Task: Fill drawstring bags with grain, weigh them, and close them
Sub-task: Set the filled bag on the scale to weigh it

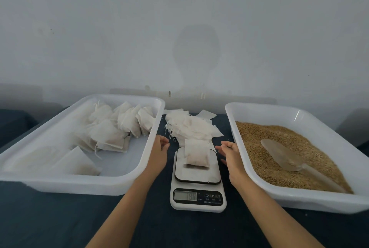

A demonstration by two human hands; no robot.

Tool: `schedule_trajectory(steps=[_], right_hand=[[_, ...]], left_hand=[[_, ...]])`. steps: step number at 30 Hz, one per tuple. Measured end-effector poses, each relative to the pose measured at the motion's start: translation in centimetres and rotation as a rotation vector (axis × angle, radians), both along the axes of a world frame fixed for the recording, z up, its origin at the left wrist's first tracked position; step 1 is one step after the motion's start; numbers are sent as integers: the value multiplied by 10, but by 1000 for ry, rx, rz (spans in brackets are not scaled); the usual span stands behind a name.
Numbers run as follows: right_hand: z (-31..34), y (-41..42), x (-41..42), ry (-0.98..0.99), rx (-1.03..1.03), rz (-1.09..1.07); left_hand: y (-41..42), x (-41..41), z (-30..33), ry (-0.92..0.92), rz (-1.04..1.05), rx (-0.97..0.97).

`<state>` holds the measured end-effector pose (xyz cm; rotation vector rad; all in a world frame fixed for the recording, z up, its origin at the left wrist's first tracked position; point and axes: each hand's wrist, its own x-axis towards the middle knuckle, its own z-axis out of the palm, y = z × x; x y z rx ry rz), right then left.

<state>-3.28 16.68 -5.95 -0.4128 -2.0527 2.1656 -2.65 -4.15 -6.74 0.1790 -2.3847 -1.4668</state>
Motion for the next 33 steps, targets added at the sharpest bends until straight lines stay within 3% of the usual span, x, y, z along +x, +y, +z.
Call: schedule_trajectory(steps=[20, 28, 33], right_hand=[[0, -10, -6, 77, 82, 31], [3, -25, -15, 116, 352, 139], [12, -32, -13, 196, 588, 165]], left_hand=[[5, -3, 4, 20, -55, -47], [32, -19, 17, -140, -176, -252], [44, -24, 26, -84, -208, -389]])
